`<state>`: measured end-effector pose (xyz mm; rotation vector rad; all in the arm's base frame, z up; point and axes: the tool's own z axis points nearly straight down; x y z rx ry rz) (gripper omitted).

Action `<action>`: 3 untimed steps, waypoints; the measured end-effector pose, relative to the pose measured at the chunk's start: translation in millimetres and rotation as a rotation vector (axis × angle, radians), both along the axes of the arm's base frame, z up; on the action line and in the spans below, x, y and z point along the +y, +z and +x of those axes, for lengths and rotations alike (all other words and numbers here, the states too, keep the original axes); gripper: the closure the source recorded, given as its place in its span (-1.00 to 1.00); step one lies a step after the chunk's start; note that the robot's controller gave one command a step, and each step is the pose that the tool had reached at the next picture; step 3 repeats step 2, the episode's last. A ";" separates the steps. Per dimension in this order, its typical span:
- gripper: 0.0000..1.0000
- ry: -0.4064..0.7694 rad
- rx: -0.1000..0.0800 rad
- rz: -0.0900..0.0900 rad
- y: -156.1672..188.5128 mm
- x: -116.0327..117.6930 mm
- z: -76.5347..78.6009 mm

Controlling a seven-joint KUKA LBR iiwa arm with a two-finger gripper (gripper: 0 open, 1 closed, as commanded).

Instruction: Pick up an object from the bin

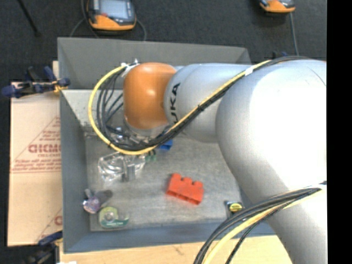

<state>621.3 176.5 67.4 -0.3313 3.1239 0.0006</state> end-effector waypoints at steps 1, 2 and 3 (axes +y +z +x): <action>1.00 -0.006 -0.005 0.002 5.2 -1.5 1.7; 1.00 0.001 -0.009 0.001 148.1 -1.7 -20.1; 1.00 0.001 -0.009 0.001 148.1 -1.7 -20.1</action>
Offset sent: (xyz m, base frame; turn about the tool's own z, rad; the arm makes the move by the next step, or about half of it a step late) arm 0.0000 0.0000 0.0000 0.0000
